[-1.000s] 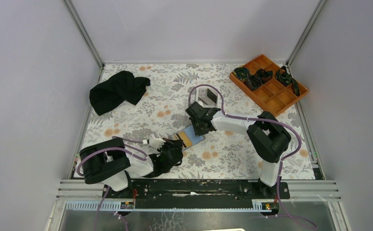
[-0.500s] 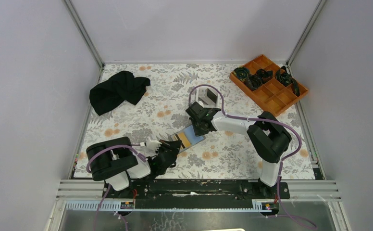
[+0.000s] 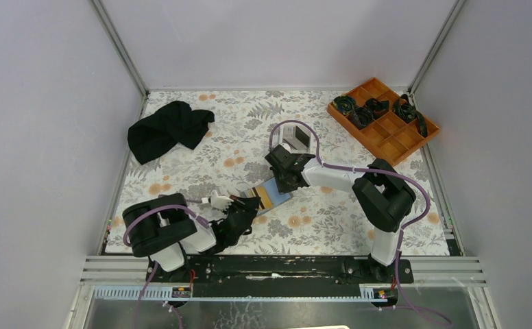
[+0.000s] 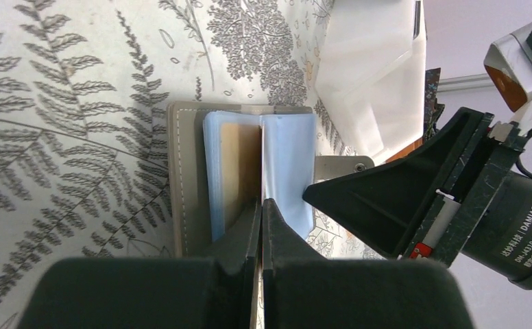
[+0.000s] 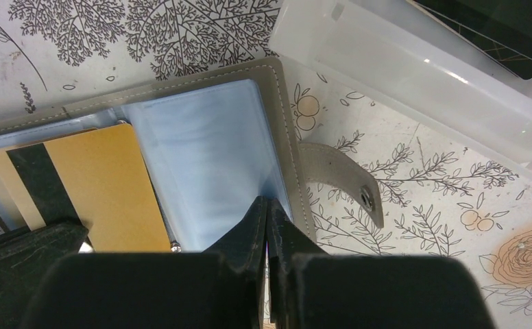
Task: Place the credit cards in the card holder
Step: Insert the credit card into the card holder.
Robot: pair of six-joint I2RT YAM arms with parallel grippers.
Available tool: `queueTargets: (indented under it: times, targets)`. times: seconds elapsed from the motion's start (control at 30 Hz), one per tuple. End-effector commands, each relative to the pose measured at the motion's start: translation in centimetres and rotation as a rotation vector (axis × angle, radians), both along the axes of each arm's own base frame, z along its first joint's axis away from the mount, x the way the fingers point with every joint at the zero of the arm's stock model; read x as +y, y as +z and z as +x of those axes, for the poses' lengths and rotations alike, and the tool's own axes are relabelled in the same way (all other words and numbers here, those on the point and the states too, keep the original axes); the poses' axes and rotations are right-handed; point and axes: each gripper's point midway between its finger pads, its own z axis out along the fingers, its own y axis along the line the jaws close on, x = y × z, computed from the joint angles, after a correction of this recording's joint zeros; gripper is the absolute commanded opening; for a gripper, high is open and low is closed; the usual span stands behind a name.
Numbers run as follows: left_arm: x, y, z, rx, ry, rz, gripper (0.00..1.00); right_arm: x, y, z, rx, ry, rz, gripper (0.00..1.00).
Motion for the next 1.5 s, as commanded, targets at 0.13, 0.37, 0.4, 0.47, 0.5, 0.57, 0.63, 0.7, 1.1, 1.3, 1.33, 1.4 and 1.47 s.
queueTargets:
  times: [0.13, 0.37, 0.4, 0.47, 0.5, 0.57, 0.63, 0.7, 1.1, 1.3, 1.33, 1.4, 1.47]
  targets:
    - [-1.9, 1.3, 0.6, -0.030, -0.059, 0.019, 0.00, -1.3, -2.9, -1.6, 0.073, 0.015, -0.074, 0.03]
    - [-1.9, 1.6, 0.6, -0.031, -0.068, 0.013, 0.00, -1.1, -2.8, -1.5, 0.071, 0.022, -0.069, 0.03]
    - [-1.9, 1.7, 0.6, -0.033, -0.067, 0.010, 0.00, -1.1, -2.9, -1.5, 0.073, 0.023, -0.069, 0.03]
    - [-1.9, 2.2, 0.6, -0.043, -0.072, 0.008, 0.00, -1.2, -2.9, -1.6, 0.074, 0.024, -0.071, 0.03]
    - [-1.9, 2.6, 0.5, -0.047, -0.075, 0.000, 0.00, -1.2, -2.9, -1.6, 0.074, 0.023, -0.070, 0.03]
    - [-1.9, 2.8, 0.4, -0.041, -0.079, 0.009, 0.00, -1.2, -2.9, -1.5, 0.072, 0.024, -0.071, 0.03]
    - [-1.8, 2.9, 0.3, -0.039, -0.077, 0.023, 0.00, -1.2, -2.9, -1.5, 0.073, 0.022, -0.070, 0.03]
    - [-1.8, 2.8, 0.4, -0.038, -0.071, 0.026, 0.00, -1.1, -3.0, -1.6, 0.076, 0.024, -0.068, 0.03]
    - [-1.1, 0.7, 0.5, 0.021, -0.015, 0.039, 0.00, -1.2, -3.1, -1.7, 0.079, 0.024, -0.069, 0.03]
    - [-0.9, -0.1, 0.4, 0.054, 0.008, 0.041, 0.00, -1.1, -3.2, -1.7, 0.082, 0.024, -0.068, 0.03]
    - [-0.9, -0.1, 0.4, 0.055, 0.010, 0.038, 0.00, -1.1, -3.1, -1.7, 0.081, 0.024, -0.068, 0.03]
    - [-0.9, -0.2, 0.5, 0.060, 0.014, 0.039, 0.00, -1.1, -3.2, -1.6, 0.081, 0.024, -0.069, 0.03]
    - [-0.9, -0.4, 0.4, 0.069, 0.014, 0.042, 0.00, -1.2, -3.2, -1.7, 0.082, 0.025, -0.071, 0.03]
